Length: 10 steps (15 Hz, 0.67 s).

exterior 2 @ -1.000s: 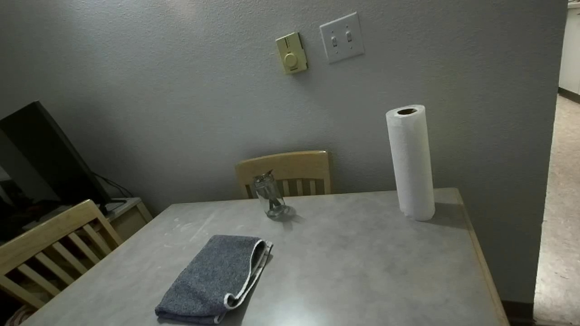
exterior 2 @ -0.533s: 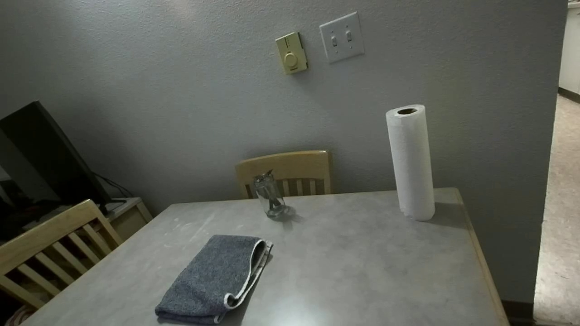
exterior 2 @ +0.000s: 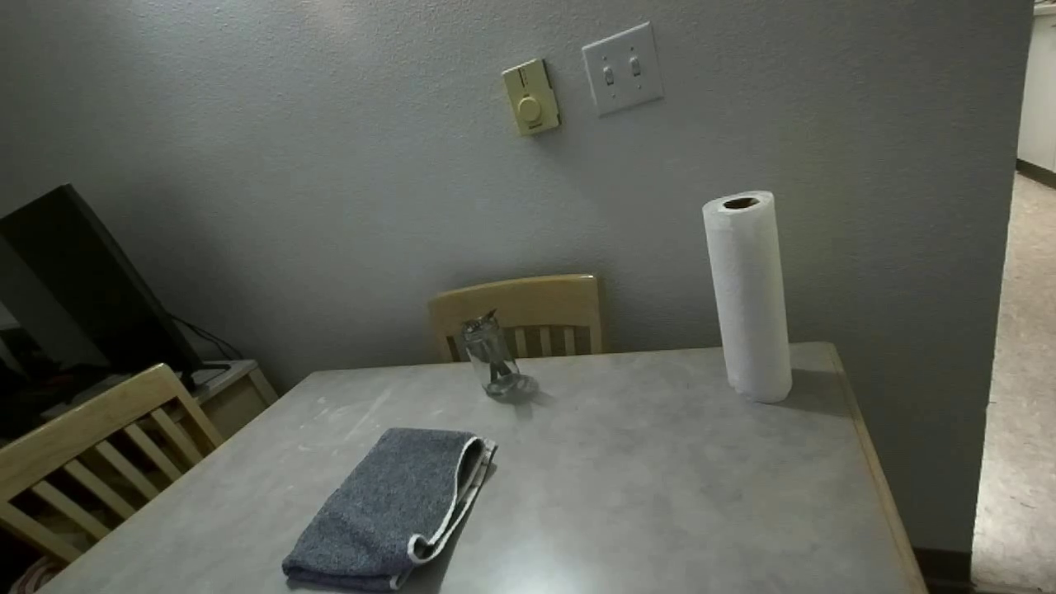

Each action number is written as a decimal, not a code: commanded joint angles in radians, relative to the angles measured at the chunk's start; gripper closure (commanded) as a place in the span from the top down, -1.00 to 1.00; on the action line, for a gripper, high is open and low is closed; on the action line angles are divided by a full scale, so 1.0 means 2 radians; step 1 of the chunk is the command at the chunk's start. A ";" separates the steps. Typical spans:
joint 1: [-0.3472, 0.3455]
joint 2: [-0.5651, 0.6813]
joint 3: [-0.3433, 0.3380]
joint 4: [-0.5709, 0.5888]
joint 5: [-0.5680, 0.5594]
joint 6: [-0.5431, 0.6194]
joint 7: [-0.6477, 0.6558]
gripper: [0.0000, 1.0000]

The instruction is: Unfold the towel on the table

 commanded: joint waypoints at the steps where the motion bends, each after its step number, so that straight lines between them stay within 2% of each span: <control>1: 0.010 0.001 -0.007 0.001 -0.004 -0.002 0.006 1.00; 6: 0.009 -0.001 -0.016 -0.001 -0.006 0.001 0.001 1.00; 10: 0.001 0.001 -0.046 0.001 -0.017 0.004 -0.021 1.00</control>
